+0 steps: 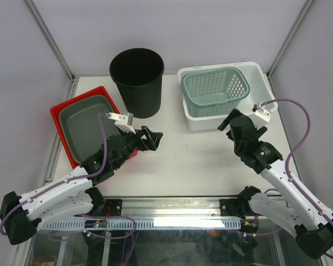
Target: Turn the large container upside down
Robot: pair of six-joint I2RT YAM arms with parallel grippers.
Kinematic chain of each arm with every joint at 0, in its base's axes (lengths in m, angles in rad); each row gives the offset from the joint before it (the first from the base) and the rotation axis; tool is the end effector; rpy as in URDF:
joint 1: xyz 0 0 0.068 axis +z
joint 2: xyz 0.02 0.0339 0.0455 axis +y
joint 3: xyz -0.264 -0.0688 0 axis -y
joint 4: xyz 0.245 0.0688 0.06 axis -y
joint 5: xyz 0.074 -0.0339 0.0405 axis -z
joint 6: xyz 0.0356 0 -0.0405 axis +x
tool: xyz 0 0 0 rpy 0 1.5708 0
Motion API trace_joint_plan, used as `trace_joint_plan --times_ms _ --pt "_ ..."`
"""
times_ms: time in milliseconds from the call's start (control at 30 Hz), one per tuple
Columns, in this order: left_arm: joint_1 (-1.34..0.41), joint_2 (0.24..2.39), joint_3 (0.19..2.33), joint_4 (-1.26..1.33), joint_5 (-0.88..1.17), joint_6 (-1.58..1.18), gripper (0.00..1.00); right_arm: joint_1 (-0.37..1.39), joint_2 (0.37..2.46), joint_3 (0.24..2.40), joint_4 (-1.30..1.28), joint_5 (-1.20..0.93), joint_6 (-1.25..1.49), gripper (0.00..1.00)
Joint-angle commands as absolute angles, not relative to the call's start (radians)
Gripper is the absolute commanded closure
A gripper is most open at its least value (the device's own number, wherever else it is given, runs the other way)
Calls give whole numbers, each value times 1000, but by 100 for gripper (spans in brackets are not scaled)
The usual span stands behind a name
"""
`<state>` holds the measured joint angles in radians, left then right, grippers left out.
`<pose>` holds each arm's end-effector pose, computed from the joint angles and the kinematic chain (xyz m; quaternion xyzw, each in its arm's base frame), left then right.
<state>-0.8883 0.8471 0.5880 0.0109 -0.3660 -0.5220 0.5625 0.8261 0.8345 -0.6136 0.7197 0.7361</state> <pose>0.1369 -0.1482 0.2802 0.0314 0.7834 -0.2820 0.5530 0.1550 0.0700 0.3123 0.2347 0.8117 0.0143 0.5347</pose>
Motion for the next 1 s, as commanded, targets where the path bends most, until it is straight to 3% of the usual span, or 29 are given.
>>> trace_joint_plan --times_ms 0,433,700,967 --pt "-885 815 561 152 -395 -470 1 562 813 831 -553 752 776 1" --pt "-889 875 535 209 -328 -438 1 562 816 803 -548 737 795 1" --pt "-1059 1005 506 296 -399 -404 1 562 819 756 -543 717 812 1" --pt "-1110 1101 512 338 -406 -450 1 562 823 716 -540 716 851 2"
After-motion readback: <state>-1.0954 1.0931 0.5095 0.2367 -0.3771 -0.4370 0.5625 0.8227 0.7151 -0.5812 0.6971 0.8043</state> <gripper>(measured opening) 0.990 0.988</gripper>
